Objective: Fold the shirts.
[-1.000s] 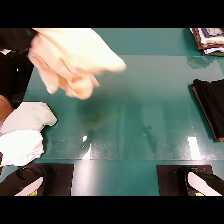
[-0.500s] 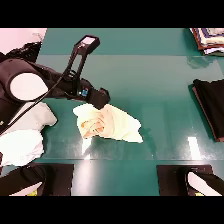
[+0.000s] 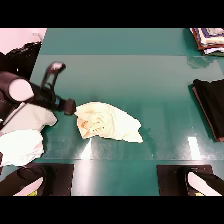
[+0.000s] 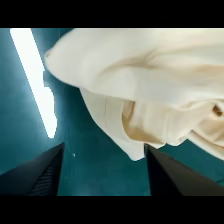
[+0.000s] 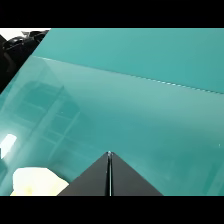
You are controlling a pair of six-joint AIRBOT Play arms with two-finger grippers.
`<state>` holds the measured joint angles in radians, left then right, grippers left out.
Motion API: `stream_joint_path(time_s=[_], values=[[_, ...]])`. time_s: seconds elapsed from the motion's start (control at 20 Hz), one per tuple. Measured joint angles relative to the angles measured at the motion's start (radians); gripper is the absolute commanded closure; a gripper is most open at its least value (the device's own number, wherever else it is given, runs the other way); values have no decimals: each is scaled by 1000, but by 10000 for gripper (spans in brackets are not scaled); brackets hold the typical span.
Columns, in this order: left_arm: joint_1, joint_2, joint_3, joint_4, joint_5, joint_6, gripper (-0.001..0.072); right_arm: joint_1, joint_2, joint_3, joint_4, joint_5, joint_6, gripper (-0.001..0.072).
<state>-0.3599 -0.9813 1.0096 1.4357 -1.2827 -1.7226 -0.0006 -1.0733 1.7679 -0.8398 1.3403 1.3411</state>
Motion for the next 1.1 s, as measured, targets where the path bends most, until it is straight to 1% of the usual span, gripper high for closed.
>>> stream_joint_path(time_s=[0.1, 0.2, 0.4, 0.45, 0.5, 0.55, 0.65, 0.7, 0.75, 0.95, 1.1], values=[[19, 7, -123, -56, 60, 0, 119, 0, -2, 0, 0, 2, 0, 697], [29, 10, -232, -121, 148, 2, 118, 0, -6, 0, 0, 3, 0, 697], [37, 11, -382, -248, 319, 3, 121, 0, -20, 0, 1, 20, 0, 697], [38, 11, -404, -264, 348, 3, 232, 0, -23, 0, 1, 25, 0, 697], [39, 11, -423, -279, 369, 3, 367, 0, -24, 0, 2, 29, 0, 697], [39, 11, -436, -290, 386, 3, 459, 0, -26, 0, 1, 32, 0, 697], [39, 11, -453, -304, 414, 2, 463, 0, -27, 0, 1, 36, 1, 697], [39, 11, -459, -310, 423, 2, 553, 0, -28, 0, 1, 40, 1, 697], [40, 11, -462, -312, 431, 2, 685, 0, -28, 0, 1, 44, 1, 697], [40, 12, -454, -309, 444, -3, 684, 0, -28, 0, 0, 88, 1, 697], [40, 14, -376, -244, 414, -5, 684, 0, -28, 0, -11, 154, 1, 697]])
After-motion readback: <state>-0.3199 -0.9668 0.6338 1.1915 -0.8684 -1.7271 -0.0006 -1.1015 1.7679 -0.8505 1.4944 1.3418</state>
